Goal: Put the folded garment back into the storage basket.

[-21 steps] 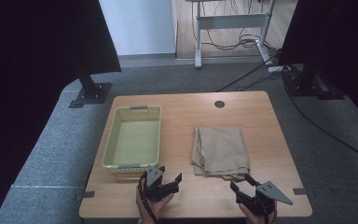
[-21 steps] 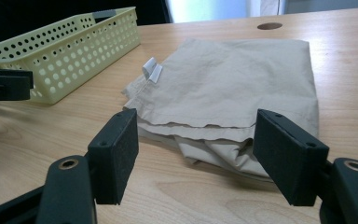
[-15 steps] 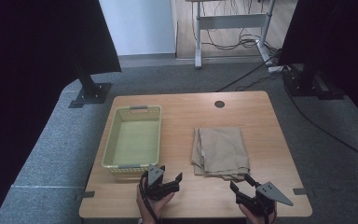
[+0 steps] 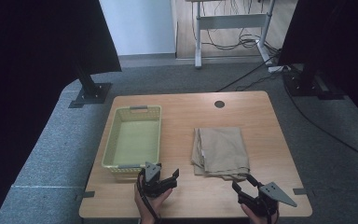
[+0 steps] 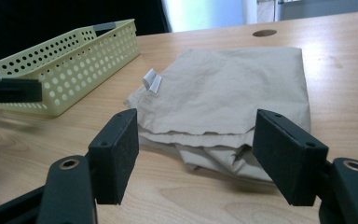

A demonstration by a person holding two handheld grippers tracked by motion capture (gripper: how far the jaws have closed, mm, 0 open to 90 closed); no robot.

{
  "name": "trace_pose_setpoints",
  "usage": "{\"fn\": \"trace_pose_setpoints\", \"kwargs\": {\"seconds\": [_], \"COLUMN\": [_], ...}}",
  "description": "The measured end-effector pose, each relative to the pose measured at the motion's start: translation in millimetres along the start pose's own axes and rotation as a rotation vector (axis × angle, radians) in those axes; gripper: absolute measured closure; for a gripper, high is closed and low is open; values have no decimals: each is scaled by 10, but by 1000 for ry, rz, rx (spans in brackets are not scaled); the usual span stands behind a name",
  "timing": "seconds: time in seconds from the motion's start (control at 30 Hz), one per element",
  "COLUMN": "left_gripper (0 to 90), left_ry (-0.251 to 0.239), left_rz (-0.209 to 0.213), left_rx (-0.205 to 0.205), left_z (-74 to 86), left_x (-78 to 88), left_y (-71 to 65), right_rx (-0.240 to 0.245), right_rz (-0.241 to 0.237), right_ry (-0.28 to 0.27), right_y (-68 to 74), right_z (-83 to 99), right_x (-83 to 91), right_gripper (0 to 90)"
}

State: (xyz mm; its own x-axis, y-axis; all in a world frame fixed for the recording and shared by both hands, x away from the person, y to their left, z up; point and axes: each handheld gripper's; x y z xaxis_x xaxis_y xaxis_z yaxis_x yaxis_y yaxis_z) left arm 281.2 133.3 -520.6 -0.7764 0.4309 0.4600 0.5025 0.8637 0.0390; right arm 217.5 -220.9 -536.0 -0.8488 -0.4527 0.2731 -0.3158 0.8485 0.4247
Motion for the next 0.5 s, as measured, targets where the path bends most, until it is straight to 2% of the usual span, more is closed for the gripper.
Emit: {"fn": "trace_pose_setpoints", "kwargs": {"seconds": [0.23,0.3,0.5], "left_gripper": [226,226,227], "left_ry": [-1,2,2], "left_rz": [10,13,10], "left_rx": [-12,-26,-27], "left_z": [-74,-135,-197], "left_x": [-74,-115,-162], "left_y": [-46,-78,-101], "right_rx": [-4,-8,4], "right_rz": [4,4,5], "right_ry": [6,7,11], "right_y": [-26,-28,-5], "right_z": [37,48,55], "right_x": [13,2,6], "right_gripper": [313,312,312]}}
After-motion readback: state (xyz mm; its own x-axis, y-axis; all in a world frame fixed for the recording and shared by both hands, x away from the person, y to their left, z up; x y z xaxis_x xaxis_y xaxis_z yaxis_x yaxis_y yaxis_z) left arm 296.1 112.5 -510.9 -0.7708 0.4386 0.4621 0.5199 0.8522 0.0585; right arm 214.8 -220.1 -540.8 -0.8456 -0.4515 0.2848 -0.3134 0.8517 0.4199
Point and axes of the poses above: each handheld gripper's, and its own axes: x roughly backward along the jaws, z roughly out of its underside, y roughly to its left, and after that the axes turned 12 degrees about -x, right-handed
